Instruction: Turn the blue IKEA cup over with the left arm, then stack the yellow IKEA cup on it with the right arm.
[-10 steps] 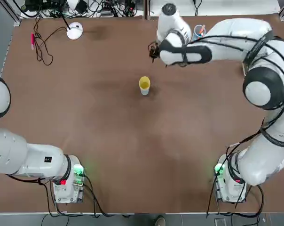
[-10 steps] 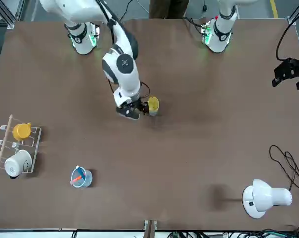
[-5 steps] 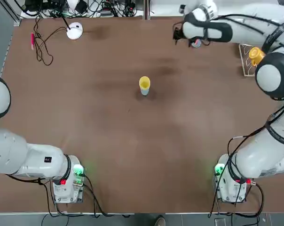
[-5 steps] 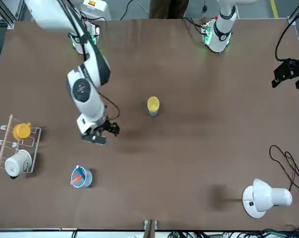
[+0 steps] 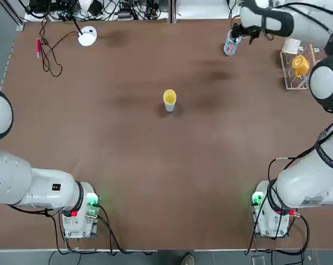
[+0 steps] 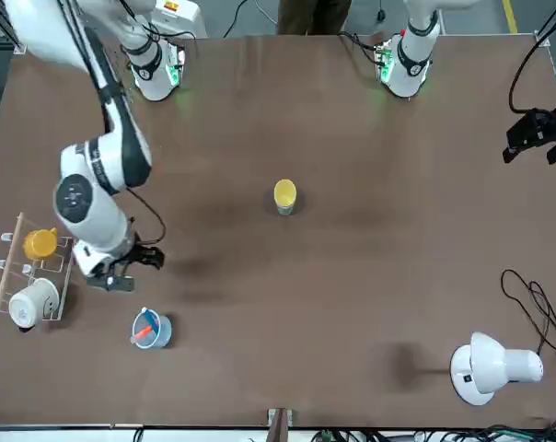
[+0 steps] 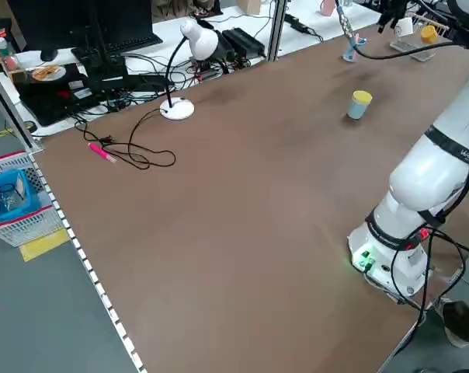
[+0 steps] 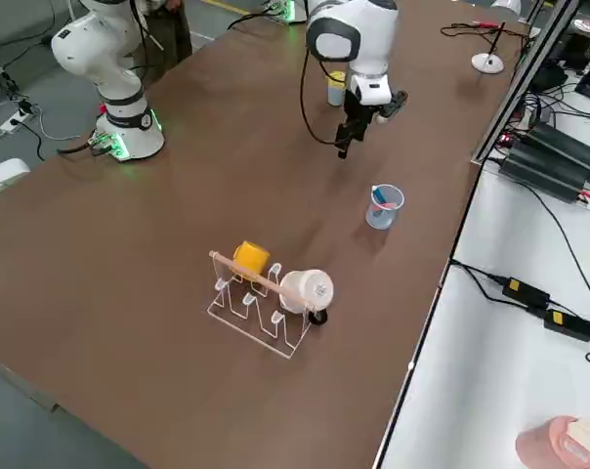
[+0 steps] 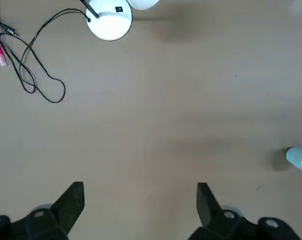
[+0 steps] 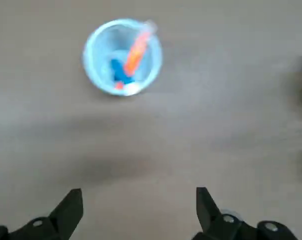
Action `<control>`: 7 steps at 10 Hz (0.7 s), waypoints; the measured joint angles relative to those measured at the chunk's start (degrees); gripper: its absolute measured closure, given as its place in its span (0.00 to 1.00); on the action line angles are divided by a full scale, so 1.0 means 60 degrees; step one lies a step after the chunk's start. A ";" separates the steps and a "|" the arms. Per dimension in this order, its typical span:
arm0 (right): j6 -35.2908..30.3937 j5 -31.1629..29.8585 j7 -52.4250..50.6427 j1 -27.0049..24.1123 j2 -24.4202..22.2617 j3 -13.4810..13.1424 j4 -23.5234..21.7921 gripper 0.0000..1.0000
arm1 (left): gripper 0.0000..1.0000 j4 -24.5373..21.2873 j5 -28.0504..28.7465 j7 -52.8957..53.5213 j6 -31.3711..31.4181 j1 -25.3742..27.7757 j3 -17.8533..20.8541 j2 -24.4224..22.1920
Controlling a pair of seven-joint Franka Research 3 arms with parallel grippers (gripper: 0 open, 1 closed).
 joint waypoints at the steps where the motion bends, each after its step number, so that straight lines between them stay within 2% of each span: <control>1: -0.0453 0.0471 -0.0909 -0.0065 -0.0513 -0.0606 0.0079 0.00 | 0.01 0.0001 0.0000 0.0000 -0.0003 0.0003 0.0000 0.0001; 3: -0.1819 0.1291 -0.2311 -0.0171 -0.1834 -0.1864 0.0290 0.00 | 0.01 0.0001 0.0000 0.0000 -0.0006 0.0001 -0.0003 0.0007; 4: -0.2741 0.1392 -0.2466 -0.0204 -0.2381 -0.2136 0.0655 0.00 | 0.01 0.0001 0.0000 0.0000 -0.0006 -0.0001 -0.0006 0.0008; 5: -0.3444 0.1427 -0.2464 -0.0202 -0.2704 -0.2175 0.1093 0.00 | 0.01 0.0001 0.0000 0.0000 -0.0006 -0.0002 -0.0007 0.0008; 7: -0.3700 0.1576 -0.1925 -0.0172 -0.2867 -0.2139 0.1370 0.00 | 0.01 0.0001 0.0000 0.0000 -0.0007 -0.0005 -0.0010 0.0008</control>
